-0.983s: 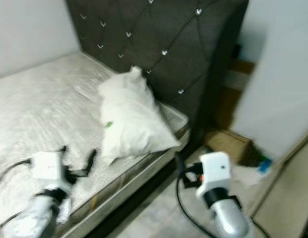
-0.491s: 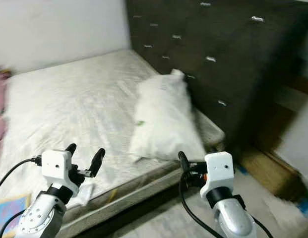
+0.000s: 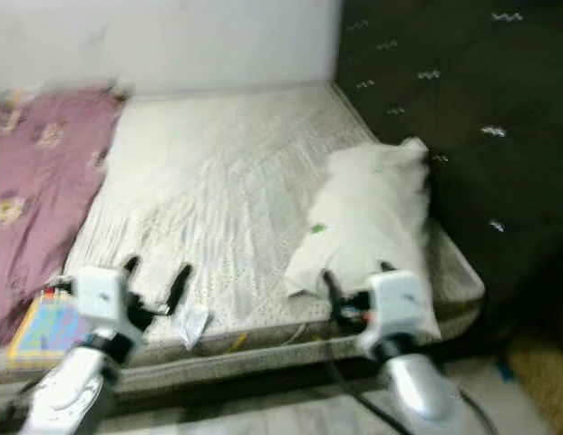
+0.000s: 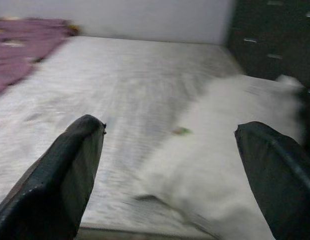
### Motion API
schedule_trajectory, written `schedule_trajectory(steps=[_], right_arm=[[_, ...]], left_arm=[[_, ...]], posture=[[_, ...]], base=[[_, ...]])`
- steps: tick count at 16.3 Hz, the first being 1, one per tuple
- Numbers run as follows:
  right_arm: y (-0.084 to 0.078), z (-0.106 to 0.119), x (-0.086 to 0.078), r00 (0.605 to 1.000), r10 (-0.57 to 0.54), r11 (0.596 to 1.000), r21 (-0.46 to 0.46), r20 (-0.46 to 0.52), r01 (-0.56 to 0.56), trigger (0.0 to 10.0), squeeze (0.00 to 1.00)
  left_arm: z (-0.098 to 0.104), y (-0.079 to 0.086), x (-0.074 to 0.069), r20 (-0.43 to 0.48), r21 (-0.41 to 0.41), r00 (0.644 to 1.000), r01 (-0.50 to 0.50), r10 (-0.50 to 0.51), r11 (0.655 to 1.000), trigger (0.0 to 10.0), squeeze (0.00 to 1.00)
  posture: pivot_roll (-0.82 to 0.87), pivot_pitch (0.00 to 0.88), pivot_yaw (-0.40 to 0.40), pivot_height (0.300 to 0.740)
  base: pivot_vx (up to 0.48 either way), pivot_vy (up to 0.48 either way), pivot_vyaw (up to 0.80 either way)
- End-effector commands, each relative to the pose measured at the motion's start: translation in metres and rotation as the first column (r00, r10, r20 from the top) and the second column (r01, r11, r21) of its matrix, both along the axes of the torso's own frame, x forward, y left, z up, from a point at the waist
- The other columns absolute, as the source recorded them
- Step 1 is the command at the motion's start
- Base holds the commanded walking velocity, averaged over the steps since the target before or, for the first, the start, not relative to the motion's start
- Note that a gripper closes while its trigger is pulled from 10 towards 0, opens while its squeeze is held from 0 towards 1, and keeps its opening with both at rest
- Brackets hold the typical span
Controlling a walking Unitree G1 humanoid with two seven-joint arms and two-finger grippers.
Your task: Clean up the room
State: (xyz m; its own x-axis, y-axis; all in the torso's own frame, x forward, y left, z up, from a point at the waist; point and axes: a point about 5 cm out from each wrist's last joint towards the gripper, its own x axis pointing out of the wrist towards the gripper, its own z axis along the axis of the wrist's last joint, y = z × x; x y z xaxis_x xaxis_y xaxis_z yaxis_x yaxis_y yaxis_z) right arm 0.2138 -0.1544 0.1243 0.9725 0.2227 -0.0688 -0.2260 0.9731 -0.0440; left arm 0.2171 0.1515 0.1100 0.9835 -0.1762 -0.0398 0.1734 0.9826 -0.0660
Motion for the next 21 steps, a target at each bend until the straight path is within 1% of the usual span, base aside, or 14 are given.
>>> schedule_trajectory(steps=[1,4,7,19,21], right_arm=[[-0.0053,-0.0003,-0.0024,1.000,-0.013,1.000,-0.015,-0.002,0.013,10.0,0.00],[-0.0052,0.0000,-0.0025,1.000,-0.012,1.000,-0.009,-0.002,0.012,10.0,0.00],[-0.0052,0.0001,-0.0027,1.000,-0.013,1.000,0.019,-0.004,0.013,10.0,0.00],[-0.0033,-0.0009,-0.0021,1.000,-0.010,0.999,0.036,-0.005,0.010,10.0,0.00],[-0.0029,-0.0012,-0.0024,1.000,-0.009,0.999,0.037,-0.007,0.009,10.0,0.00]], left_arm=[[0.0005,-0.0017,0.0006,0.002,-0.002,1.000,0.012,-0.012,1.000,10.0,0.00],[0.0011,-0.0029,0.0002,0.005,-0.003,1.000,0.029,-0.029,1.000,10.0,0.00],[0.0019,-0.0030,-0.0001,0.008,-0.008,0.999,0.038,-0.038,0.999,10.0,0.00],[0.0026,-0.0043,-0.0012,0.013,-0.009,0.998,0.063,-0.063,0.998,10.0,0.00],[0.0024,-0.0035,-0.0013,0.012,-0.017,0.999,0.047,-0.046,0.999,10.0,0.00]], posture=[[-0.12,0.053,-0.003,0.740],[-0.12,0.061,-0.003,0.740],[-0.12,0.064,-0.001,0.740],[-0.12,0.057,0.005,0.740],[-0.12,0.056,0.006,0.740]], base=[[0.000,0.000,0.80],[0.000,0.000,0.80],[0.000,0.000,0.00],[0.358,0.000,0.00],[0.148,0.000,0.00]])
